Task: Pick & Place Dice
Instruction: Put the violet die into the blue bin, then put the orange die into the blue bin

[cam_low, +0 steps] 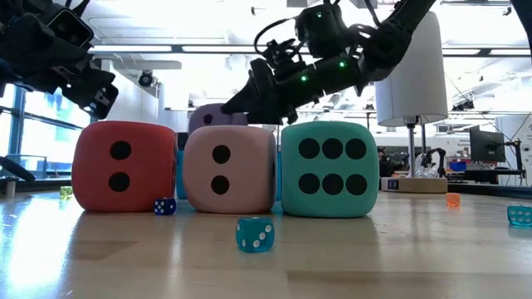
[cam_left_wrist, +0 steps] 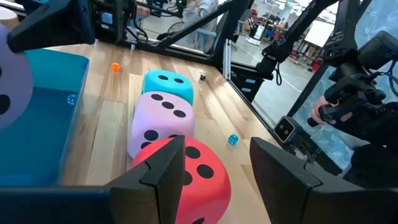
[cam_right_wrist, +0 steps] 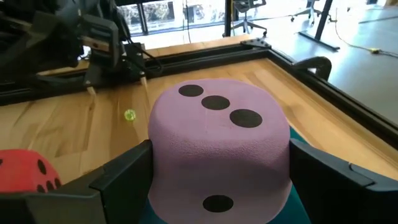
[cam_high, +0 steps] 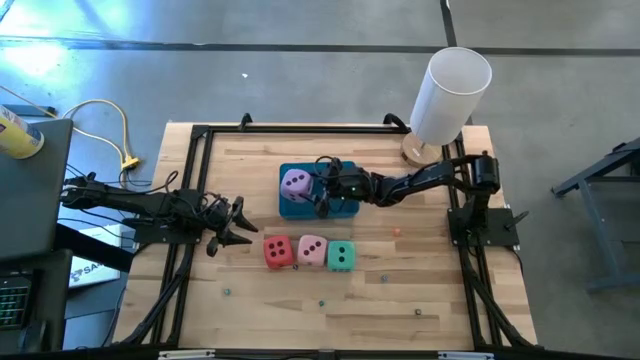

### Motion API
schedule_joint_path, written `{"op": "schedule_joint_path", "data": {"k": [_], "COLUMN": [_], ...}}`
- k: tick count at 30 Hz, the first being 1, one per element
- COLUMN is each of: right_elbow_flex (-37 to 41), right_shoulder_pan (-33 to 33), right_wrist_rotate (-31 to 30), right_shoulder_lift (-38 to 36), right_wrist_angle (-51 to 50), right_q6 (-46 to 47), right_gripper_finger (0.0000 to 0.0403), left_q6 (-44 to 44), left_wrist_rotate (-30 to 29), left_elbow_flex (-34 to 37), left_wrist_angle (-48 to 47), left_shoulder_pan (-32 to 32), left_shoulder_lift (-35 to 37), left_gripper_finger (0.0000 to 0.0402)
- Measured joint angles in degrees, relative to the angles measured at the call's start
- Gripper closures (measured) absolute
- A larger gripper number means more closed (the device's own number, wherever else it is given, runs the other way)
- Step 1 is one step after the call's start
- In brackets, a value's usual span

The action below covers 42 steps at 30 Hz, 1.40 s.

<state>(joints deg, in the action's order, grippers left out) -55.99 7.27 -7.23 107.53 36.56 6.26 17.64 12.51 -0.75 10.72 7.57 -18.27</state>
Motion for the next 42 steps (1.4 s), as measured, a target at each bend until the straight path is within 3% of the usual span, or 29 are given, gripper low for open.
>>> {"op": "schedule_joint_path", "data": {"k": [28, 36, 42], "right_elbow_flex": [0.0, 0.0, 0.0], "right_shoulder_pan": [-0.13, -0.14, -0.13], "right_wrist_rotate": [-0.3, -5.19, -5.87], "right_shoulder_lift": [-0.02, -0.02, -0.02], "right_wrist_angle": [2.03, 1.81, 1.8], "right_q6": [-2.01, -2.02, -1.77], "right_gripper_finger": [0.0074, 0.0012, 0.0013], "left_q6": [-0.06, -0.21, -0.19], "left_wrist_rotate": [-0.07, -0.07, -0.08], "left_elbow_flex": [0.01, 0.0, 0.0], "left_wrist_angle": [-0.06, -0.04, -0.04], "left_shoulder_pan": [0.02, 0.02, 0.02], "left_shoulder_lift": [0.01, 0.01, 0.01], "left_gripper_finger": [0.0226, 0.0226, 0.0226]}}
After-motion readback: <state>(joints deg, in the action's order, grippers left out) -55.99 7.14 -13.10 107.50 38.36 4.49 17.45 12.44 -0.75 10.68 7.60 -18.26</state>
